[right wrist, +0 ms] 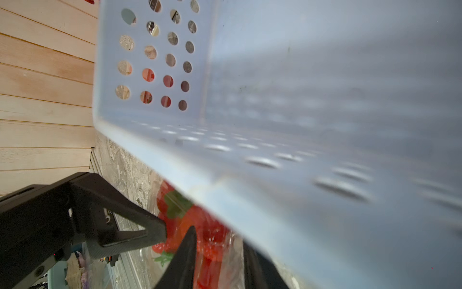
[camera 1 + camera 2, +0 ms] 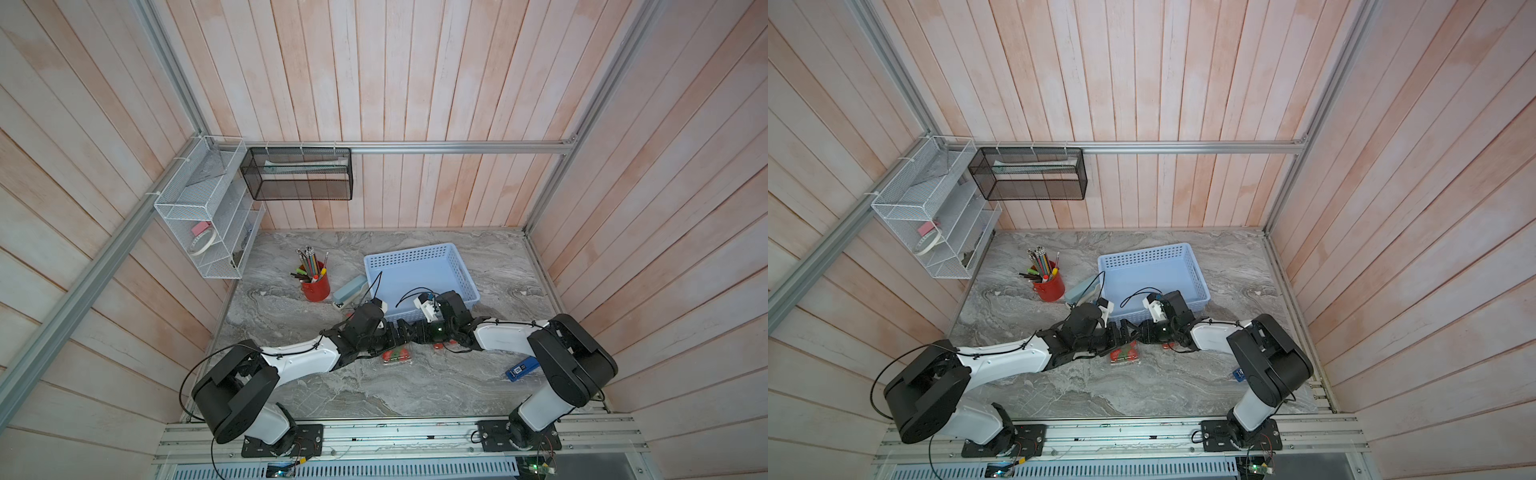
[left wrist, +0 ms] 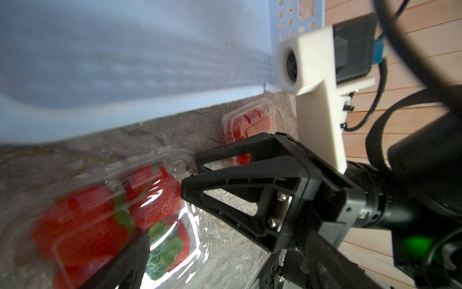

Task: Pack strawberries into containers
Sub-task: Close the packing box at the center of the board.

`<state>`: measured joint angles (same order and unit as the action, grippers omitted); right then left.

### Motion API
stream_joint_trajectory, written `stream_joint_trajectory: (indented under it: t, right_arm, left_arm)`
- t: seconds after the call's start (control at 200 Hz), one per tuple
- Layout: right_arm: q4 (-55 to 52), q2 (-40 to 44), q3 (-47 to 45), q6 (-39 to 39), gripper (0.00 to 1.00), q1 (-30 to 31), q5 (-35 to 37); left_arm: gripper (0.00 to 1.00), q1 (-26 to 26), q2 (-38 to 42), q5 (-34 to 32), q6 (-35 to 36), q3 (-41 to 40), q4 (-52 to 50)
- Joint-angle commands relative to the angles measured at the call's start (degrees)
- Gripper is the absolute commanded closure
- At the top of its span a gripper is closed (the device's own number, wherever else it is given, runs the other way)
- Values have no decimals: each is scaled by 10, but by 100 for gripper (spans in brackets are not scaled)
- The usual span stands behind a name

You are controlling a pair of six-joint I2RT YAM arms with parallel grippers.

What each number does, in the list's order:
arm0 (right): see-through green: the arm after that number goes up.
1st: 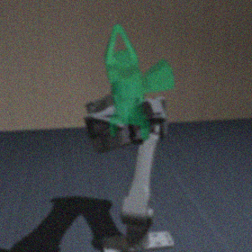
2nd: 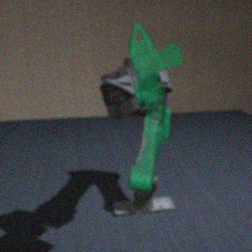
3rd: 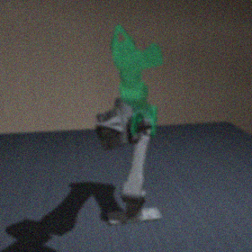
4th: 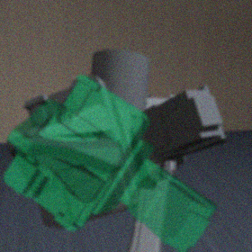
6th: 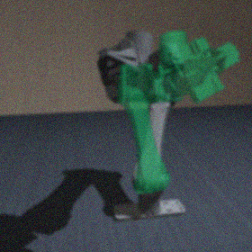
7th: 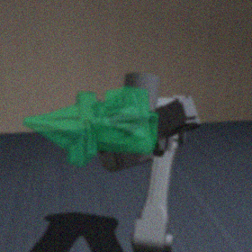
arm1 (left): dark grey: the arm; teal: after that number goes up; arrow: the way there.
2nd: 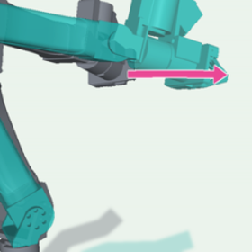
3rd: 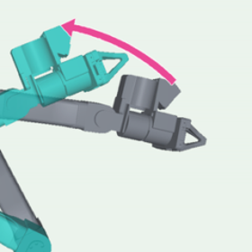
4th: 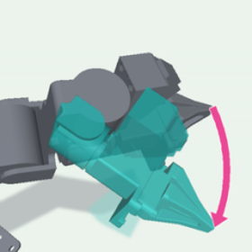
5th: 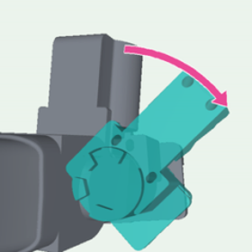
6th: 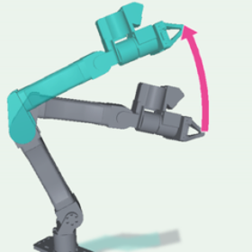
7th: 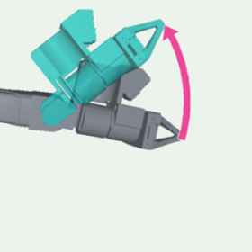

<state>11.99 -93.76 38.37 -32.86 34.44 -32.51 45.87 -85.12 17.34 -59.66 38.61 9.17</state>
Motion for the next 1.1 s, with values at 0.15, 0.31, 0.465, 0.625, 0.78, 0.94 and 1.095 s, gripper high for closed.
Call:
stream_joint_trajectory:
  t: [0.15,0.31,0.465,0.625,0.78,0.94,1.095]
  right_arm:
    - [-16,-8,-2,1,73,2,7]
    - [-23,-4,-2,2,74,4,10]
    - [-46,30,-7,7,69,8,17]
    - [-87,72,-17,12,58,25,34]
    - [-101,97,-37,-2,55,40,44]
    - [-94,112,-59,-24,53,53,46]
    - [-60,104,-70,-51,53,66,31]
  left_arm:
    - [0,-2,-12,0,2,-16,-8]
    - [0,-4,-9,0,1,-19,-5]
    - [0,-5,-4,1,3,-19,-10]
    - [0,-5,-1,-1,4,-23,-11]
    - [0,-7,5,-3,4,-27,-8]
    - [0,-8,8,-4,4,-28,-9]
    - [0,-8,7,-4,5,-29,-9]
